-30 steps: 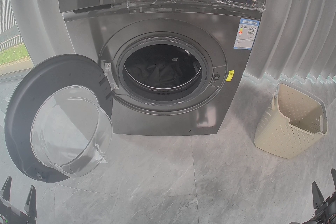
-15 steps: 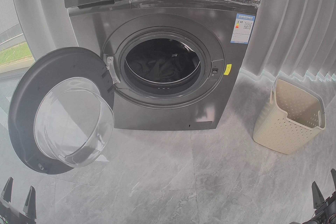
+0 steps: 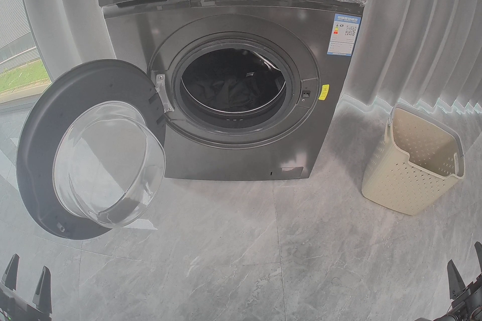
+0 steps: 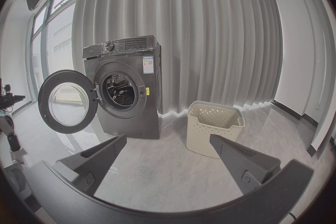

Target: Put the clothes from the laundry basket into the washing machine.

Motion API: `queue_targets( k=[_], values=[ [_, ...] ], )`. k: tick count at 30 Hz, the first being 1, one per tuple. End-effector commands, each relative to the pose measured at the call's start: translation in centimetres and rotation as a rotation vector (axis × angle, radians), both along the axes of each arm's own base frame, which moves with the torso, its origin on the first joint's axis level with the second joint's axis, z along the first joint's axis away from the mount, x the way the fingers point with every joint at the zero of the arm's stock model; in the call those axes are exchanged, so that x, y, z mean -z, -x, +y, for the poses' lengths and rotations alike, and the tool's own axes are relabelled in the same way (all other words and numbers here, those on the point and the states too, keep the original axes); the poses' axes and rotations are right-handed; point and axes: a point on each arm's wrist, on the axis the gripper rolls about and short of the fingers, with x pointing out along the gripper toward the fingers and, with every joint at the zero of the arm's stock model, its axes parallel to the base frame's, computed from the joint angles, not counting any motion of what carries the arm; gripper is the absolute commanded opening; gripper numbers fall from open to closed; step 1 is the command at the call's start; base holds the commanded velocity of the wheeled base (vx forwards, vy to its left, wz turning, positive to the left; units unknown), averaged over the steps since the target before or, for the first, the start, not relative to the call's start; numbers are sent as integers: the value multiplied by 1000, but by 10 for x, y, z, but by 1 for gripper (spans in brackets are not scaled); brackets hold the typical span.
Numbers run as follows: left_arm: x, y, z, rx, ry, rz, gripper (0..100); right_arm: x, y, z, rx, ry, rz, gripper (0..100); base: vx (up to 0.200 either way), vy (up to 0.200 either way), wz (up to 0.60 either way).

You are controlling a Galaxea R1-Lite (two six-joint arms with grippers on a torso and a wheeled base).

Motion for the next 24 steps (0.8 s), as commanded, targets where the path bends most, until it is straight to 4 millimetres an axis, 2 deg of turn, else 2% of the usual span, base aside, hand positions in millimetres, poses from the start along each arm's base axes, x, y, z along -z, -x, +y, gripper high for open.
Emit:
queue_targets(
  k=[1, 8, 14, 24],
  values=[
    [5, -1, 0, -2, -2, 9, 100, 5, -1, 0, 0, 0, 7, 100, 0, 0, 0],
    [5, -1, 0, -11, -6, 8, 100, 5, 0, 0, 0, 0, 6, 100, 0, 0, 0],
    [5, -1, 0, -11, -2, 6, 100, 5, -1, 0, 0, 0, 7, 100, 0, 200, 0],
    [5, -1, 0, -15, 4, 8, 100, 5, -1, 0, 0, 0, 9, 100, 0, 0, 0]
  ],
)
